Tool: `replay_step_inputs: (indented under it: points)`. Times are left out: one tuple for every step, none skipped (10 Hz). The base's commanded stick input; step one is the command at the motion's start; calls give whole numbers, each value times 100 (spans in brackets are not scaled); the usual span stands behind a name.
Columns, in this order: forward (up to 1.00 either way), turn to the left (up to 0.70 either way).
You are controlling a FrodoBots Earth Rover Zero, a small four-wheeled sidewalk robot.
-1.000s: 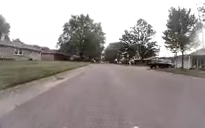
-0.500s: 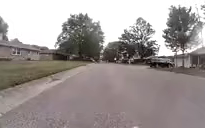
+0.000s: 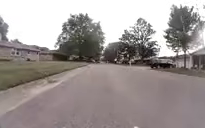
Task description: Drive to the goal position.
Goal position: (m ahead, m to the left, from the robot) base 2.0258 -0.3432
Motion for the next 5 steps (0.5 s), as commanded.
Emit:
replay_step_inputs:
  points:
    - [70,0]
    - [70,0]
    - [70,0]
    - [70,0]
    - [70,0]
